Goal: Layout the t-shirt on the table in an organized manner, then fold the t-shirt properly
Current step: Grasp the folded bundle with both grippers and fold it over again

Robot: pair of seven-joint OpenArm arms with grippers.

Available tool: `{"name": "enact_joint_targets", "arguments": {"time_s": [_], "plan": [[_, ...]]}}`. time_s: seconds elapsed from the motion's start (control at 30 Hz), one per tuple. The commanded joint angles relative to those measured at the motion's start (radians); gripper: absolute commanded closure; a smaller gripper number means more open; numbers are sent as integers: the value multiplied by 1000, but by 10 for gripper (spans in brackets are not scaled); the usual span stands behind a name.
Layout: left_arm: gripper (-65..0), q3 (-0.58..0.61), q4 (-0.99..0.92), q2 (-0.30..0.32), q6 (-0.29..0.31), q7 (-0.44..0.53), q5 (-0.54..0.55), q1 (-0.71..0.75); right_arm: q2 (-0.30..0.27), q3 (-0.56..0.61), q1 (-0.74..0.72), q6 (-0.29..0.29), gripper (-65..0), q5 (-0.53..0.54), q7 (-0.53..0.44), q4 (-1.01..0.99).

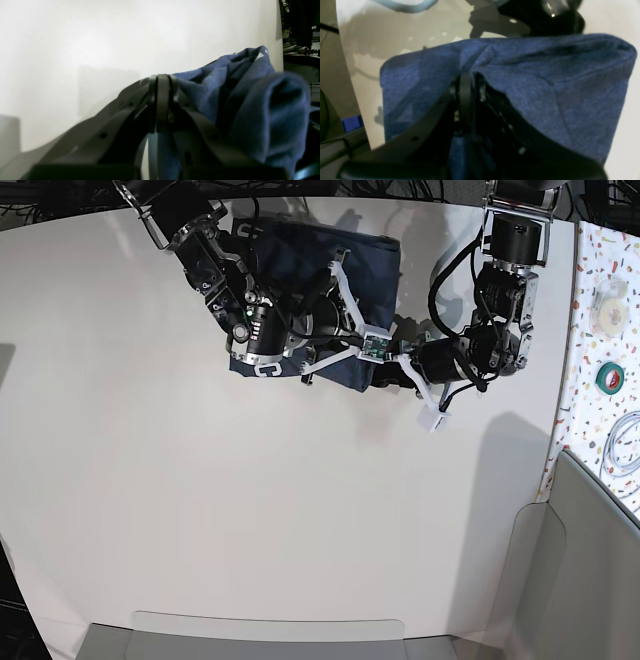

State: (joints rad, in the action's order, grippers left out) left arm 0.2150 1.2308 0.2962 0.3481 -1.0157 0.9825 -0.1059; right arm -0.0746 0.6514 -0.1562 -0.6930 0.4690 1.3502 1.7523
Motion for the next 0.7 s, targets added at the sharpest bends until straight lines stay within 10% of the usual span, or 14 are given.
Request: {"name": "enact_joint_targets", "arguments": {"time_s": [0.0, 0.47, 0.67], "plan": [[-4, 1, -13, 10, -47, -45, -119, 7, 12, 14, -26, -5, 0, 17, -25, 16], [-5, -6, -7, 10, -47, -45, -118, 7, 34, 49, -76, -5, -370, 18, -27, 113], [-5, -6, 112, 18, -47, -56, -118, 7, 37, -94, -87, -5, -406, 23, -42, 189]]}}
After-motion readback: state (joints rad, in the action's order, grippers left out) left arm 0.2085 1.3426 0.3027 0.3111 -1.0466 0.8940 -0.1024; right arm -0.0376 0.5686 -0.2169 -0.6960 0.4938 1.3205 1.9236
